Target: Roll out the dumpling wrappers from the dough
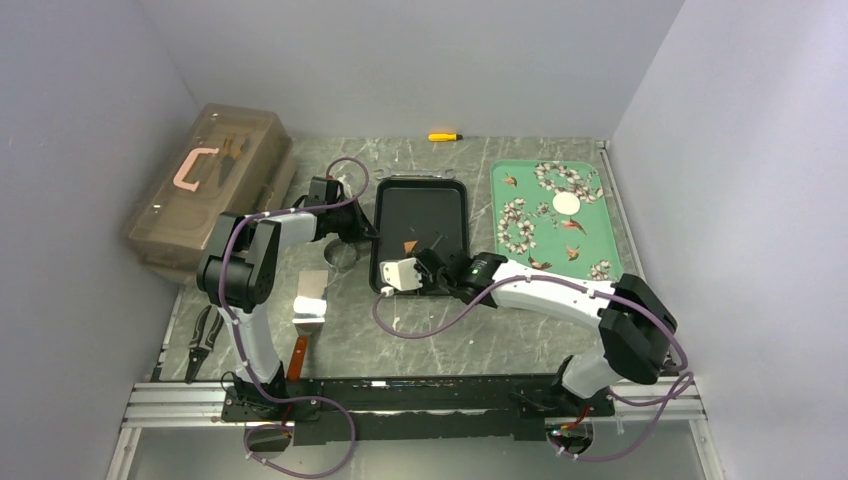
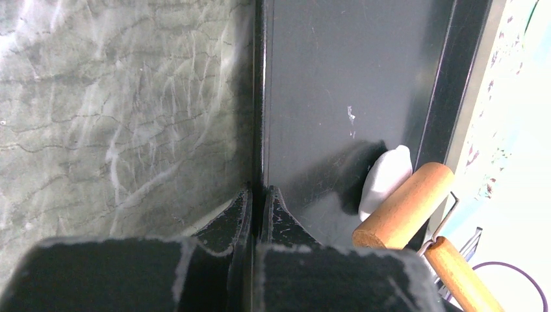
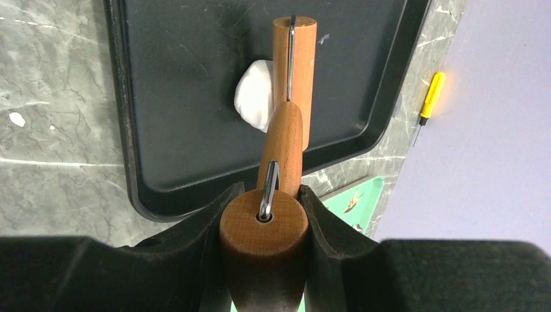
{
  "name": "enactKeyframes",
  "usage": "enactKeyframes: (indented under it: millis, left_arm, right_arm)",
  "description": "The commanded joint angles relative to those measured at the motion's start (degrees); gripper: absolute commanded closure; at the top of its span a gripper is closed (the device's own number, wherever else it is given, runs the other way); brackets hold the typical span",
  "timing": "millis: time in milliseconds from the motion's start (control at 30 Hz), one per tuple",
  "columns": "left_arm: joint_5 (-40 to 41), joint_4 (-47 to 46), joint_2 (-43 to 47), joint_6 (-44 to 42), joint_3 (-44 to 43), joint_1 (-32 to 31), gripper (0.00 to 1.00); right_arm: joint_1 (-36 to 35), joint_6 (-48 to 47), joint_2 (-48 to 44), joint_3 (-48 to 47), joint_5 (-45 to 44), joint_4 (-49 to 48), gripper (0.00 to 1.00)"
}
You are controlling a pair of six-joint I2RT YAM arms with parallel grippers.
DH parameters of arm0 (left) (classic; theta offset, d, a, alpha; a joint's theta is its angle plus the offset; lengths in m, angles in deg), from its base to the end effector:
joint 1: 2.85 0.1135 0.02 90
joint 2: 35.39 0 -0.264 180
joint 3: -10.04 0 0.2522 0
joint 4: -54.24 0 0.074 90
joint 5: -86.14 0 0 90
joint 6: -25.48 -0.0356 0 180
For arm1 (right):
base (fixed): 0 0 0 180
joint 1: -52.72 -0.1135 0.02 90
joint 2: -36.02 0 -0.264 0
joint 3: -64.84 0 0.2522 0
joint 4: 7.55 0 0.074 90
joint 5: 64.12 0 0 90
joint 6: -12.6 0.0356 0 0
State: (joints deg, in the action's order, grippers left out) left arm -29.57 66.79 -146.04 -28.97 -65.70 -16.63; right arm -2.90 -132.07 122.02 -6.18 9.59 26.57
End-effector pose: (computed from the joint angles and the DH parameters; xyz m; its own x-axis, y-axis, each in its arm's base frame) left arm 0.3767 -0.1083 0.1381 -0.8726 -0.3254 -0.3642 -0.0097 0.7572 -0.6532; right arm 0.1867 0.2552 0.2299 0.3149 -0.9266 -0.2057 -0.7463 -0.1078 -0.6568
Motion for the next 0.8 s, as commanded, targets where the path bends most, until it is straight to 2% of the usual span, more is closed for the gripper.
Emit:
enactKeyframes:
  millis: [0,200,300,567,767]
  left_arm:
    - [3.73,3.69,-3.26,-1.01,0.2,0.25,1.0]
    - [4.03,3.64,-3.02,-1.16,0.15,0.26,1.0]
    - [3.81,3.55,-3.27,-1.04,0.27,0.33,1.0]
    - [3.91,3.71,-2.9,-1.22,0.33,0.39,1.0]
    - [3.8,3.71,-2.89,-1.21,0.16,0.33,1.0]
  right_arm:
    - [0.2,1.49,-1.75,1.96,0.03,3.36,1.0]
    - [-2.83,2.96,-4.64,3.11,0.22,11.24,1.0]
    - [-2.2,1.92,-5.29,4.94,0.72,8.9,1.0]
    - [2.38,-0.9,0.99,2.29,1.33,2.76,1.0]
    - [-1.45,-1.06,-5.2,1.84,1.34,10.26,1.0]
